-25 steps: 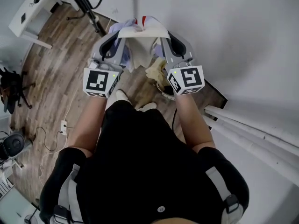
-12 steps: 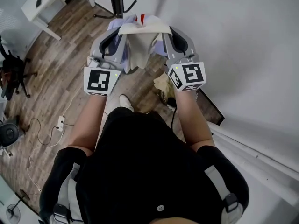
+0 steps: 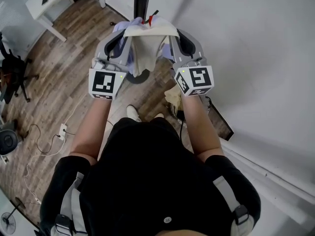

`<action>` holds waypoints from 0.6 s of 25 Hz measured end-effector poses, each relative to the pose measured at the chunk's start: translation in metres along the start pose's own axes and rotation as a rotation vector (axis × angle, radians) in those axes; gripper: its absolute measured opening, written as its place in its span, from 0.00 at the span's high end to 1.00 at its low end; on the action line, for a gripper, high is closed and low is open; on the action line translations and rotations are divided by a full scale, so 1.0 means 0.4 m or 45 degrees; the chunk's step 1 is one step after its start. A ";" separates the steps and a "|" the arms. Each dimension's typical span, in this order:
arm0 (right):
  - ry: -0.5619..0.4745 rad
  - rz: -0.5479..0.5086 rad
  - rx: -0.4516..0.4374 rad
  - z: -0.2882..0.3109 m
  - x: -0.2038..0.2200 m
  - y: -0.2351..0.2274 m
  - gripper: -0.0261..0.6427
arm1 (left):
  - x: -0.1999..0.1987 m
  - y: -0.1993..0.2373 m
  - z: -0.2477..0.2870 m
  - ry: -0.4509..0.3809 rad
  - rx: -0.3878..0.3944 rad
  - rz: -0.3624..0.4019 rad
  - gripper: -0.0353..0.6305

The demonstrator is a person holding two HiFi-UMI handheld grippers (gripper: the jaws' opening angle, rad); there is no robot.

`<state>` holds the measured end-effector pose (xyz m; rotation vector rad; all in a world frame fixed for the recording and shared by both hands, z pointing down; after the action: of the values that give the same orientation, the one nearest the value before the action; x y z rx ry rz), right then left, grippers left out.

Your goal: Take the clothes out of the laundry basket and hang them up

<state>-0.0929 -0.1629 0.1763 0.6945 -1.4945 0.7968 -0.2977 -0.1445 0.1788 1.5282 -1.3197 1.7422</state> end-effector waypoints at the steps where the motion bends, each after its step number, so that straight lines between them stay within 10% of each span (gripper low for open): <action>1: 0.006 0.000 -0.005 0.007 0.006 -0.005 0.91 | 0.008 0.001 0.005 0.009 -0.007 0.007 0.89; 15: 0.194 0.080 -0.094 0.128 0.173 -0.121 0.91 | 0.209 -0.012 0.092 0.188 -0.102 -0.108 0.88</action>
<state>-0.0889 -0.2306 0.2480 0.5220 -1.4055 0.8195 -0.2985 -0.1943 0.2555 1.3642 -1.2180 1.6941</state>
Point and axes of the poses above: the fingertips, and each gripper's own axes: z forward along the fingers, y to its left, x out of its underside, the point moved 7 cm from there along -z, backward along the fingers, and after that the axes turned 10 degrees about z, right-handed, at the moved point
